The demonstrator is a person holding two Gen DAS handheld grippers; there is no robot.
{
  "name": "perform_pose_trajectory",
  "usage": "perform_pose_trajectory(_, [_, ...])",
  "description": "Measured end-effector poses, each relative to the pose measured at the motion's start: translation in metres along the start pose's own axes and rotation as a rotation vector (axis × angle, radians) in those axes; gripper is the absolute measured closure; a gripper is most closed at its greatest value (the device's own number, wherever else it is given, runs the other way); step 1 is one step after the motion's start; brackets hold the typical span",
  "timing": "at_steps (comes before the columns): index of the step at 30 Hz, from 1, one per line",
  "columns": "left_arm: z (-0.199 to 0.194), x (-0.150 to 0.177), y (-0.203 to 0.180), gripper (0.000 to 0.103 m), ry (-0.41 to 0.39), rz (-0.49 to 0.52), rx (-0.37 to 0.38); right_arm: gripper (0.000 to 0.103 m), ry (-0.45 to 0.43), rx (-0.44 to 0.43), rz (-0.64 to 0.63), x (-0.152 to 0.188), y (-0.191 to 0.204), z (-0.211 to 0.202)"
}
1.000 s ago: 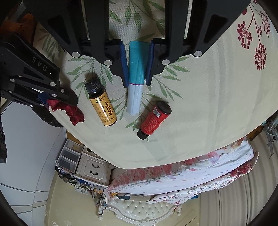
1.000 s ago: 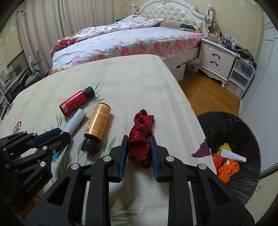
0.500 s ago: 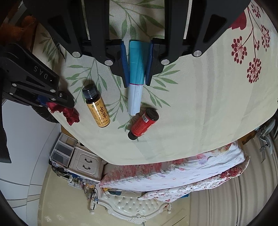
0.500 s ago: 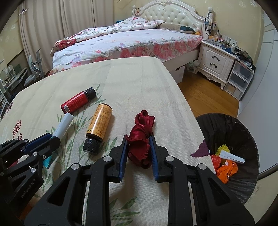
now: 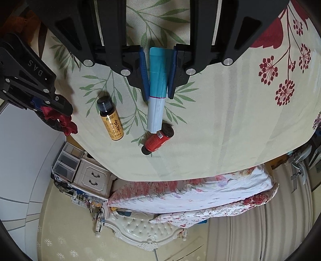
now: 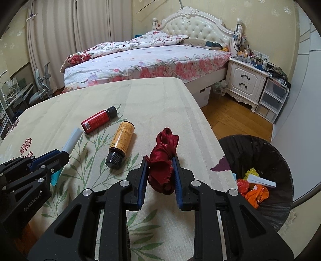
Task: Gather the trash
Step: 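Carry the red cloth and teal-white tube over the bin and release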
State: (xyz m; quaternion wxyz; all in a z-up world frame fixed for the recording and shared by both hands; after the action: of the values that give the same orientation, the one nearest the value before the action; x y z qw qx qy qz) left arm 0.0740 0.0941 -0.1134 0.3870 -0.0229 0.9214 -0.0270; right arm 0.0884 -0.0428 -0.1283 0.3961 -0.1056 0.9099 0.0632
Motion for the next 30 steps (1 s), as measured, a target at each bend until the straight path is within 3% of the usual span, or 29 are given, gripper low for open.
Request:
perform_pose_trajectory(9, [-0.022, -0.008, -0.025, 0.083, -0.081, 0.038, 0.012, 0.080, -0.067, 0.052, 0.013, -0.002, -0.024, -0.033])
perform_pose_trajectory(30, [-0.008, -0.044, -0.142, 0.083, -0.127, 0.173, 0.182, 0.080, -0.129, 0.214, 0.193, -0.003, -0.146, -0.058])
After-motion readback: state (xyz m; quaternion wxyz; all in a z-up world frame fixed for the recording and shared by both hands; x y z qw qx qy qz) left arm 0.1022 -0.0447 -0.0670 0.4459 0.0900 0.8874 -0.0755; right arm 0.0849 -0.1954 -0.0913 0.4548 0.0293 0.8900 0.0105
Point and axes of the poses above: each gripper's, at about its wrist camera, not at the fingertips, and z roughly the way its jaws point, y to its left, x to its underside, the point moved 8 cm from there along z, roughly the way its jaws point
